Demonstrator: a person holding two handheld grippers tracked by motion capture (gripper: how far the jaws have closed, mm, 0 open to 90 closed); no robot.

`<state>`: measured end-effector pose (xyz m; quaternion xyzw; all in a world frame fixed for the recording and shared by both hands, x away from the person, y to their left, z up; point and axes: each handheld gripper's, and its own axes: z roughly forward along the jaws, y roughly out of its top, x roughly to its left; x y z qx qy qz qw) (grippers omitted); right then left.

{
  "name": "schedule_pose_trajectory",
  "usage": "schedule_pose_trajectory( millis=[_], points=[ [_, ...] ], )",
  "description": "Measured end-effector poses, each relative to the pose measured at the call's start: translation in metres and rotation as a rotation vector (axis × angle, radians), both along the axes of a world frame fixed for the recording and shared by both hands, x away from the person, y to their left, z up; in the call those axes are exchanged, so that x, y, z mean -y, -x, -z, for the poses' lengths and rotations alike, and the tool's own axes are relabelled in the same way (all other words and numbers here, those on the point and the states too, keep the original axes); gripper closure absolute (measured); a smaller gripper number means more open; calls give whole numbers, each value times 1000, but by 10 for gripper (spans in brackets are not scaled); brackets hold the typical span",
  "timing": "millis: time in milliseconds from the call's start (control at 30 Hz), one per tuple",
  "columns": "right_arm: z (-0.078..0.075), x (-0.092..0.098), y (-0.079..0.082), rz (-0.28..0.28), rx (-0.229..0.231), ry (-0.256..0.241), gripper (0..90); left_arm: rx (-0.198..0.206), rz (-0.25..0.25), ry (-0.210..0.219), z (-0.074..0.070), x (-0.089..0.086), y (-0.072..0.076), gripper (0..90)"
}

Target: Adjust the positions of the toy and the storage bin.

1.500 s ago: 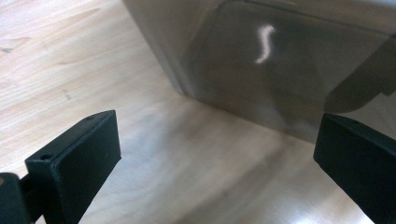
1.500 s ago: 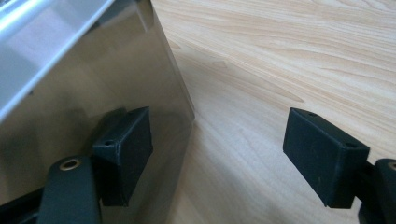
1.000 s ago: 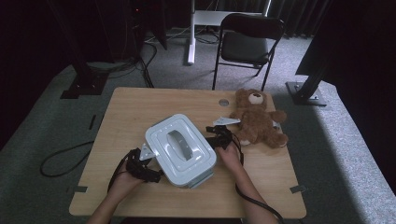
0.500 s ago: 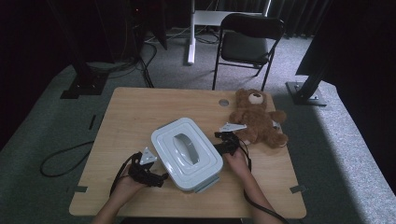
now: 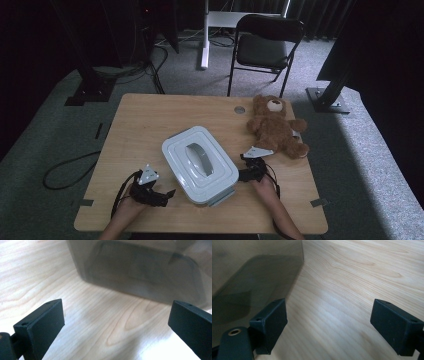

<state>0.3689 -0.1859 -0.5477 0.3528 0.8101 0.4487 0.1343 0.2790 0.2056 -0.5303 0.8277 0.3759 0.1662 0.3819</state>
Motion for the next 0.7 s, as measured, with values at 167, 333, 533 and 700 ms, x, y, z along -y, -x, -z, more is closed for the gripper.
schedule_pose_trajectory(
  millis=[167, 333, 533, 700],
  points=[
    [-1, 18, 14, 23, 10, 0, 132, 38, -27, 24, 0, -16, 8, 12],
    [3, 38, 30, 33, -8, 19, 132, 34, -53, 0, 3, -31, 13, 12],
    [8, 60, 49, 60, -20, 28, 132, 11, -98, 55, 7, -47, 15, 12],
    [8, 81, 64, 113, -10, 28, 133, -28, -117, 96, 6, -56, 15, 12]
  ],
)
